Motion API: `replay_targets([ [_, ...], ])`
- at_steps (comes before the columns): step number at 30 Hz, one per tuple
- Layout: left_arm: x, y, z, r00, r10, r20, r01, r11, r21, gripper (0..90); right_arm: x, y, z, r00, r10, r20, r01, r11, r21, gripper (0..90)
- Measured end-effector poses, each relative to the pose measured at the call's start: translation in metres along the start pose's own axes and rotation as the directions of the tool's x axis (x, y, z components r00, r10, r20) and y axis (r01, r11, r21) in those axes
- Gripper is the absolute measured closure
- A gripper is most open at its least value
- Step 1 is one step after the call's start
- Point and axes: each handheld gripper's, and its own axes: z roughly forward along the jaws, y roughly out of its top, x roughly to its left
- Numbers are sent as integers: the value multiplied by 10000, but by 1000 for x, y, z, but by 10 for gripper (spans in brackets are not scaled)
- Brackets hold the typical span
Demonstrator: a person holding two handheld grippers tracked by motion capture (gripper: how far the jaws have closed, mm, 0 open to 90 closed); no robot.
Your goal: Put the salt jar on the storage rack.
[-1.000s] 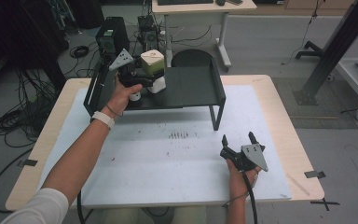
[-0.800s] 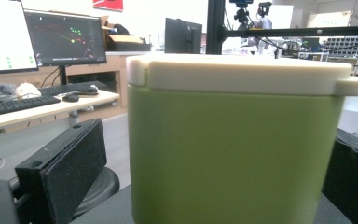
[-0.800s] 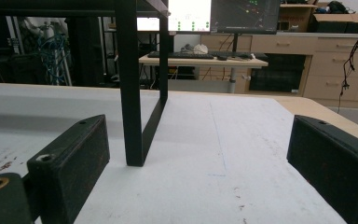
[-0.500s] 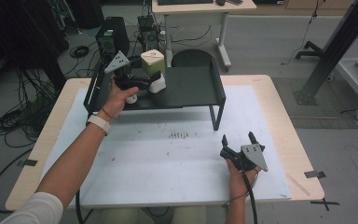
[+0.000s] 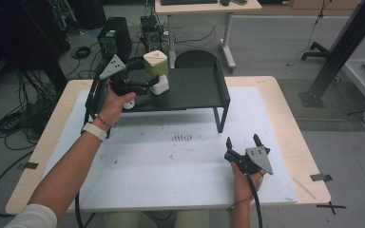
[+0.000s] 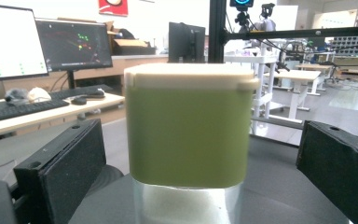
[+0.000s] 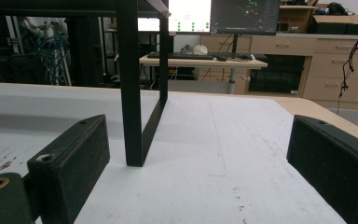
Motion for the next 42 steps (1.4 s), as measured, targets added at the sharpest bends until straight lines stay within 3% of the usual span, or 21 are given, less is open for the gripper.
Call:
replay_targets([
  [11, -17, 18, -38, 9985, 98, -547, -118, 9993, -351, 2, 0, 0, 0, 10000, 27, 2, -27, 10000, -71, 60],
  [23, -45, 31, -79, 9968, 402, -696, -453, 9963, -737, 2, 0, 0, 0, 10000, 23, 13, -23, 10000, -59, 60],
  [35, -62, 28, -114, 9935, 253, -1113, -351, 9956, -873, 2, 0, 0, -1, 10000, 58, 36, -58, 9999, -96, 60],
  [42, -69, 15, -140, 9889, 126, -1478, -224, 9976, -652, 2, 0, 0, -1, 10000, 49, 46, -48, 9999, -98, 60],
])
